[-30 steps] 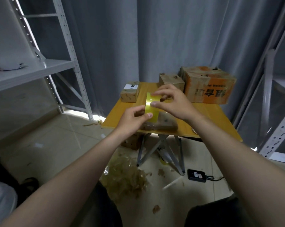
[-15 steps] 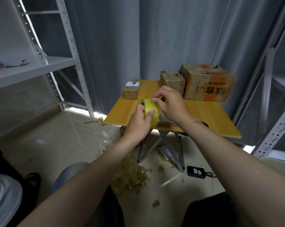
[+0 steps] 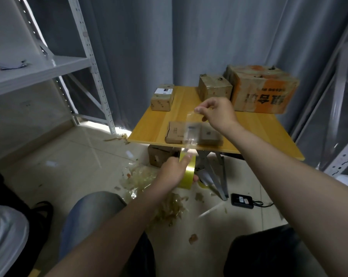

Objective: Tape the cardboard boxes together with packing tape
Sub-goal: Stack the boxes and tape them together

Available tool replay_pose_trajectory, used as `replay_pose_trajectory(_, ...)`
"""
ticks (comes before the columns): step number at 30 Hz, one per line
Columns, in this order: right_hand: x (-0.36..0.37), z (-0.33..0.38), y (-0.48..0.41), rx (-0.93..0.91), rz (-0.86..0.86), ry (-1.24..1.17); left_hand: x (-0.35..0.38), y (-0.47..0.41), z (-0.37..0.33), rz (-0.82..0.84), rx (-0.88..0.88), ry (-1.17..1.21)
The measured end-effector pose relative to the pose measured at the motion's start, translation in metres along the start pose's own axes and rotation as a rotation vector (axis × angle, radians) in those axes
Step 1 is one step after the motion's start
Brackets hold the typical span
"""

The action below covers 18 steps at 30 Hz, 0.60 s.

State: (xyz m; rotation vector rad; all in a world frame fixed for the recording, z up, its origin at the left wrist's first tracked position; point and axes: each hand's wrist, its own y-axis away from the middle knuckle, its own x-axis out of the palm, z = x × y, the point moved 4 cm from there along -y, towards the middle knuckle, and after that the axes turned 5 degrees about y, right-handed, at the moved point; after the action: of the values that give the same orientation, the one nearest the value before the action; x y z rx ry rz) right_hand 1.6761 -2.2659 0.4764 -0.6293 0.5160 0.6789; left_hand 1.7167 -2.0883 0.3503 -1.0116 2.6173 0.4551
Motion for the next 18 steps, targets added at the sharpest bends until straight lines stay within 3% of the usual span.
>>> replay_pose_trajectory(4,0.014,-0.012,-0.026,0.055,0.007,-0.015,0.001,-0.008,0.015,-0.017,-0.269,-0.169)
replay_pose_trajectory(18,0.065,-0.081,-0.095,0.206,0.068,0.078,0.0,-0.044,-0.007,-0.004,-0.3,-0.009)
